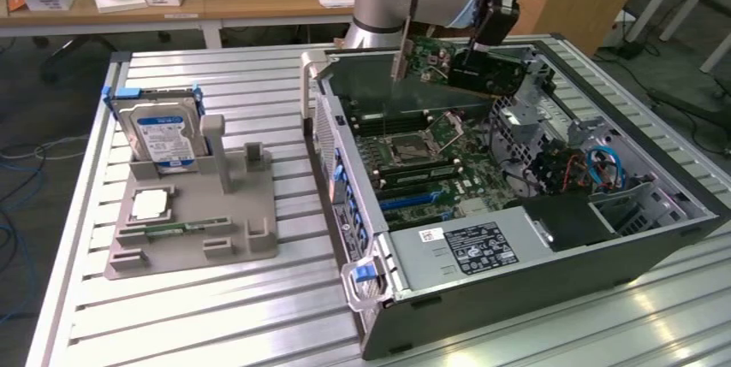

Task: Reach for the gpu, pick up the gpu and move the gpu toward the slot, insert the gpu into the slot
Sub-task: 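Insert the gpu into the slot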

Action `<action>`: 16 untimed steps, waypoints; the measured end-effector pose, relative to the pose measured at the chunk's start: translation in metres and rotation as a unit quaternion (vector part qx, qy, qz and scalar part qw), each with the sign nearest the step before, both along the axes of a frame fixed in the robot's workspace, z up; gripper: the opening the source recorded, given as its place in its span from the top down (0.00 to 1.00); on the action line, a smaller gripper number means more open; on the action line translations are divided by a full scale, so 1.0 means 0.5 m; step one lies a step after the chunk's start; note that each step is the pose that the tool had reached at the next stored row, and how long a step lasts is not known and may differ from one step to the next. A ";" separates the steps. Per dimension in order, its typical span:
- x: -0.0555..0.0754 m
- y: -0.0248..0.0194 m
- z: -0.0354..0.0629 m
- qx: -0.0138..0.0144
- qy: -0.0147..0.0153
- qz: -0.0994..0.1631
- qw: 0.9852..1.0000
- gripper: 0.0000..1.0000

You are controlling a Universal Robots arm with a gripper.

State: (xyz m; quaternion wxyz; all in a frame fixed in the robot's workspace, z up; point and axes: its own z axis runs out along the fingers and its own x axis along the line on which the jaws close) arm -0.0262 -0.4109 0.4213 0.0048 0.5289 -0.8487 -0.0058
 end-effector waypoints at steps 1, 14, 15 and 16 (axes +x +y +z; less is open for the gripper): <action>0.000 -0.0001 -0.001 0.000 -0.001 0.003 1.000 0.74; 0.000 -0.0001 -0.022 0.000 -0.002 0.119 0.993 0.74; 0.000 -0.0001 -0.023 0.000 -0.002 0.128 0.992 0.74; 0.000 -0.0001 -0.024 0.000 -0.002 0.137 0.991 0.74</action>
